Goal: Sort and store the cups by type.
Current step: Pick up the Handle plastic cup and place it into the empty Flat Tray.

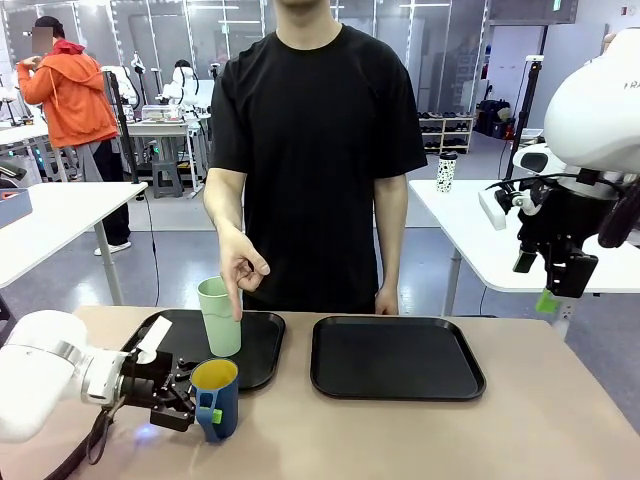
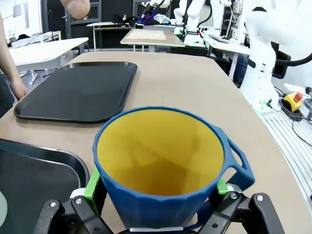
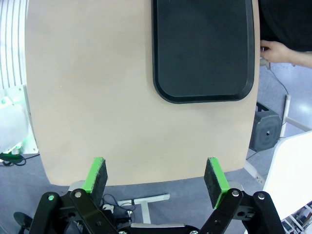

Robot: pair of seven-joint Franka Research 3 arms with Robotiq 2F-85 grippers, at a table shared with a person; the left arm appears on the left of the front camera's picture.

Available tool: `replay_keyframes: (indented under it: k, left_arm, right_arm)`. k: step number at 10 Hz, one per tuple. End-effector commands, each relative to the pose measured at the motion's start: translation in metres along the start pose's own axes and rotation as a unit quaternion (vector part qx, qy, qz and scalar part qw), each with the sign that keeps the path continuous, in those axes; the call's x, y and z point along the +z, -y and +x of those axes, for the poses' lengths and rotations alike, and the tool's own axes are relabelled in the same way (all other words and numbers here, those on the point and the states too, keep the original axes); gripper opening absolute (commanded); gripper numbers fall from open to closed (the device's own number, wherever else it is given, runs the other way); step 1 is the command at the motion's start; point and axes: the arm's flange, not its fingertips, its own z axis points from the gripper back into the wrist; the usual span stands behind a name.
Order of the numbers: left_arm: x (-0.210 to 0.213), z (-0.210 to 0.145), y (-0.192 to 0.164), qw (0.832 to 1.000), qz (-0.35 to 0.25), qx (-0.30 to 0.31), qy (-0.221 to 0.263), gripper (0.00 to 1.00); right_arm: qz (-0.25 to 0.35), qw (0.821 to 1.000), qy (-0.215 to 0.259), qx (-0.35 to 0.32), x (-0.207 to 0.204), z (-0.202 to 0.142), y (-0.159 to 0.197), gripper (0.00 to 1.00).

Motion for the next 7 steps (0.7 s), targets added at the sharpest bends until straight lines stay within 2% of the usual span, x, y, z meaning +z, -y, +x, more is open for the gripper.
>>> replay_keyframes:
  k: [1, 2, 3, 4, 5, 6, 7]
  left_arm:
    - [-0.0085, -0.0175, -0.0016, 0.999, 0.012, -0.036, 0.018, 1.00]
    - [-0.0088, -0.0191, -0.0021, 0.999, 0.014, -0.035, 0.024, 0.85]
    - [-0.0093, -0.0200, -0.0027, 0.999, 0.012, -0.035, 0.025, 0.84]
    - [-0.0101, -0.0198, -0.0028, 0.999, 0.009, -0.034, 0.024, 0.69]
    - [-0.0110, -0.0198, -0.0028, 0.999, 0.006, -0.031, 0.020, 0.68]
    - [-0.0120, -0.0186, -0.0031, 0.999, 0.005, -0.027, 0.019, 0.53]
    - [-0.0138, -0.0118, -0.0009, 0.999, 0.013, -0.032, 0.009, 0.52]
  right_arm:
    - [0.000, 1.000, -0.007, -0.007, 0.0004, 0.0007, -0.0011, 1.00]
    - [0.000, 1.000, -0.007, -0.007, 0.0004, 0.0007, -0.0011, 1.00]
    - [0.000, 1.000, -0.007, -0.007, 0.0004, 0.0007, -0.0011, 1.00]
    - [0.000, 1.000, -0.007, -0.007, 0.0004, 0.0007, -0.0011, 1.00]
    - [0.000, 1.000, -0.007, -0.007, 0.0004, 0.0007, -0.0011, 1.00]
    - [0.000, 1.000, -0.007, -0.007, 0.0004, 0.0007, -0.0011, 1.00]
    - [0.000, 1.000, -0.007, -0.007, 0.0004, 0.0007, -0.0011, 1.00]
